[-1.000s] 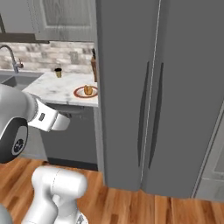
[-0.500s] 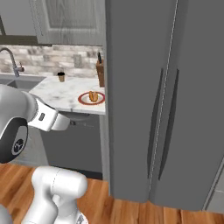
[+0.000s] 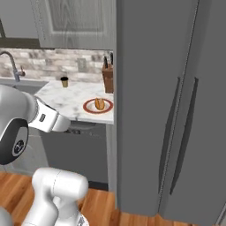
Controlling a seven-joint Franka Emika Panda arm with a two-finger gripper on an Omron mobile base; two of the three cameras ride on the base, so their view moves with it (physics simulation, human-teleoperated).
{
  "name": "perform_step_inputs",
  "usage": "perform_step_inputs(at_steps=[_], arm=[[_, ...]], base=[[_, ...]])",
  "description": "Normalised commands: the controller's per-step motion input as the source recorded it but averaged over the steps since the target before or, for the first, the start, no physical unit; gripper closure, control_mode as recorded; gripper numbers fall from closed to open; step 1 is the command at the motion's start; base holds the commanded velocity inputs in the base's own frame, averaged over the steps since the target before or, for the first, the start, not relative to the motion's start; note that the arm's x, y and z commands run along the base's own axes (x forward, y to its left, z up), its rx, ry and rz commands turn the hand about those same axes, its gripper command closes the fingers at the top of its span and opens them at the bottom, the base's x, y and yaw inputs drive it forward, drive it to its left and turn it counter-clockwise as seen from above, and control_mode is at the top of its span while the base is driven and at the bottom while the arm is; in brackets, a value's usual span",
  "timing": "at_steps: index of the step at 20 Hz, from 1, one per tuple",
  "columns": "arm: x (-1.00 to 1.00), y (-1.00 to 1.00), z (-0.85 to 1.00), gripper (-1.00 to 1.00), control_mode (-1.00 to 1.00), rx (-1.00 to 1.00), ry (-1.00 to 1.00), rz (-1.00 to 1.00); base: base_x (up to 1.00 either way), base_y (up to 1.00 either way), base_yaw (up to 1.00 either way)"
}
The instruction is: Pick the hotdog bun from the counter and place it in the microwave. Then turn on the microwave.
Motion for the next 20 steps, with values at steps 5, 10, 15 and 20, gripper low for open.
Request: perform_step_inputs(at_steps=[5,10,15,20], arm=[[0.00,0.00,0.00,-1.00,1.00,0.00,0.00,0.00],[0.00,0.00,0.00,-1.00,1.00,0.00,0.00,0.00],[0.00,0.00,0.00,-1.00,1.00,0.00,0.00,0.00],[0.00,0.00,0.00,-1.00,1.00,0.00,0.00,0.00]], base=[[0.38,0.44,0.00],[0.36,0.42,0.00],[0.33,0.37,0.00],[0.30,0.33,0.00]])
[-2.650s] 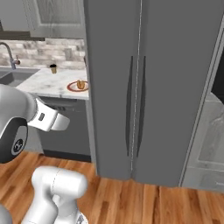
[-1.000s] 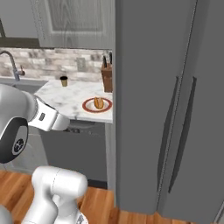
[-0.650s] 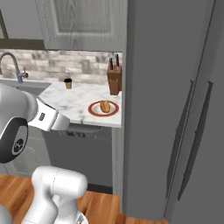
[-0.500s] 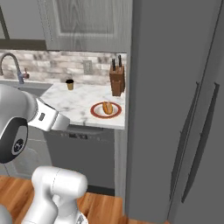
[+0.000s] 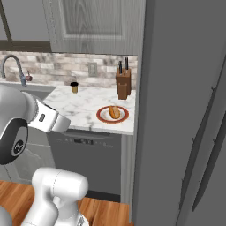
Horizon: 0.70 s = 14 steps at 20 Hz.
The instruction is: Pick the hotdog bun from the counter and place it in the microwave. Then turn on the microwave.
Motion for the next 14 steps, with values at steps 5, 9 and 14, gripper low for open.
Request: perform_step_inputs(at_steps=[5,9,14], arm=[[0.00,0.00,0.00,-1.00,1.00,0.00,0.00,0.00],[0.00,0.00,0.00,-1.00,1.00,0.00,0.00,0.00],[0.14,0.06,-0.16,-1.00,-1.00,0.00,0.06,0.01]], base=[[0.24,0.23,0.00],[0.24,0.15,0.00],[0.11,0.05,0.00]])
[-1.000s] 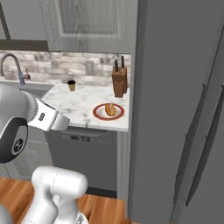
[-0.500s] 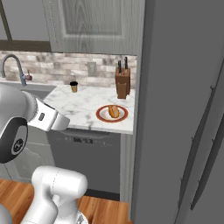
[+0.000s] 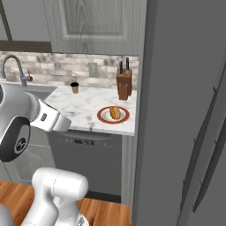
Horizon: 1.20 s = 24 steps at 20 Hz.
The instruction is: Pick the hotdog bun from the counter and place it in the microwave. Then turn on the microwave.
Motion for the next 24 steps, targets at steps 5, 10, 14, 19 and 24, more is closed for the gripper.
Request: perform_step_inputs(at_steps=[5,10,14,19,24], arm=[[0.05,0.10,-0.16,-1.00,-1.00,-0.01,0.11,0.02],[0.33,0.05,-0.18,-1.00,-1.00,0.00,0.10,0.05],[0.49,0.01,-0.13,-1.00,-1.00,0.00,0.13,0.09],[0.49,0.04,-0.16,-1.00,-1.00,-0.02,0.10,0.08],[0.43,0.05,-0.18,-1.00,-1.00,-0.03,0.07,0.05]], base=[[0.00,0.00,0.00],[0.00,0.00,0.00],[0.00,0.00,0.00],[0.00,0.00,0.00],[0.00,0.00,0.00]])
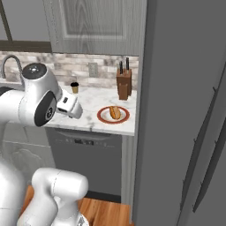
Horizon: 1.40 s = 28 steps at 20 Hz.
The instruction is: Pick the hotdog bun from the counter and place it in the microwave. Then turn on the microwave.
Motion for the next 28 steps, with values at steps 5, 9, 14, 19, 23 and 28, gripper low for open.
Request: perform_step_inputs(at_steps=[5,9,14,19,23,28], arm=[[0.36,0.04,-0.23,-1.00,-1.00,-0.07,0.05,0.01],[0.28,0.00,-0.25,-1.00,-1.00,-0.12,0.04,0.00],[0.18,0.00,-0.16,-1.00,-1.00,-0.10,0.04,0.00],[0.26,-0.01,-0.09,-1.00,-1.00,-0.07,0.02,0.00],[0.28,-0.04,-0.06,-1.00,-1.00,-0.01,0.00,0.00],[0.36,-0.07,-0.04,-1.00,-1.00,-0.04,0.00,0.00]], base=[[0.00,0.00,0.00],[0.00,0.00,0.00],[0.00,0.00,0.00],[0.00,0.00,0.00],[0.00,0.00,0.00],[0.00,0.00,0.00]])
